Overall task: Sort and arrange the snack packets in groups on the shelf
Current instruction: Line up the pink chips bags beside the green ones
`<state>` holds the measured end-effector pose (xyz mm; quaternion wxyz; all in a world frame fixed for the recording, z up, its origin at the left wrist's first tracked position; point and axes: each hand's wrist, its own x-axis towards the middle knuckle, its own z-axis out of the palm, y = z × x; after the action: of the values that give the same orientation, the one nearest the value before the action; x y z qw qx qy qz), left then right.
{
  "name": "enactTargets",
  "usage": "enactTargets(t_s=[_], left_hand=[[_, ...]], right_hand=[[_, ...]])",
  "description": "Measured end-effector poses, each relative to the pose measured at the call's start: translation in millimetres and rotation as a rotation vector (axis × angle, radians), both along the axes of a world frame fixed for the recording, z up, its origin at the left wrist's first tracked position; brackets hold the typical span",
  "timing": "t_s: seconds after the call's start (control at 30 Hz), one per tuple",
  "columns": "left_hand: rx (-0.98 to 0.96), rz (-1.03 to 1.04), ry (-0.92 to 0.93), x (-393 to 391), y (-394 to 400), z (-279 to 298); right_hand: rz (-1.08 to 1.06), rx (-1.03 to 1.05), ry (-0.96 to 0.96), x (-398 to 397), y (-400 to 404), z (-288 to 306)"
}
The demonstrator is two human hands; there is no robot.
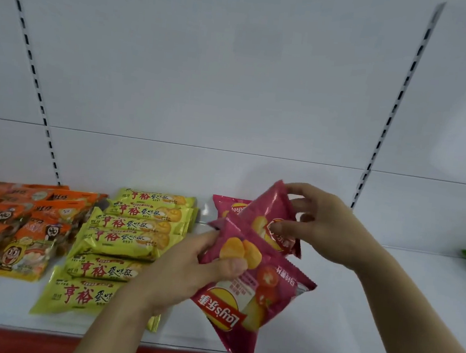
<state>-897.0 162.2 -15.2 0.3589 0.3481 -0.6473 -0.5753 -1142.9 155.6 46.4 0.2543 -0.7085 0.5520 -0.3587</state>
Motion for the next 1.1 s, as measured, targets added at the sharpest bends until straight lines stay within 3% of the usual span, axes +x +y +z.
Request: enactTargets(t_s=[0.17,0.33,0.53,0.73,0.87,0.97,1.1], left_hand=[[-0.025,0.136,0.068,-5.9,0.1,-14.6],[0.050,0.263,0.186,-11.2,0.7,-17.9],[0.054,0.247,0.088,-10.8,5.4,-17.4],[0.059,0.558,0.169,15.2,3.1,-14.6],[0.068,0.592,0.141,21.8,2.5,-16.7],[0.078,0.599,0.118,18.2,2.8,-21.9],[0.084,0.616,0.103,14.5,2.5,-23.7]], right_hand=[[-0.118,-0.019,-0.396,15.4,0.2,-26.1],[-0.070,0.296,-0.662,29.4,0.6,-49.2],[-0.089,0.209,-0.853,26.1,-14.1,-57.0],[-0.290,0.301,-0.615,8.7,-33.9,-72.3],[-0.282,0.362,-0.471,12.6,-39.8,-88.6],[-0.283,0.252,-0.332,26.5,-49.2,-92.8],[-0.404,0.094,-0.006,37.9,-62.4,-97.9]])
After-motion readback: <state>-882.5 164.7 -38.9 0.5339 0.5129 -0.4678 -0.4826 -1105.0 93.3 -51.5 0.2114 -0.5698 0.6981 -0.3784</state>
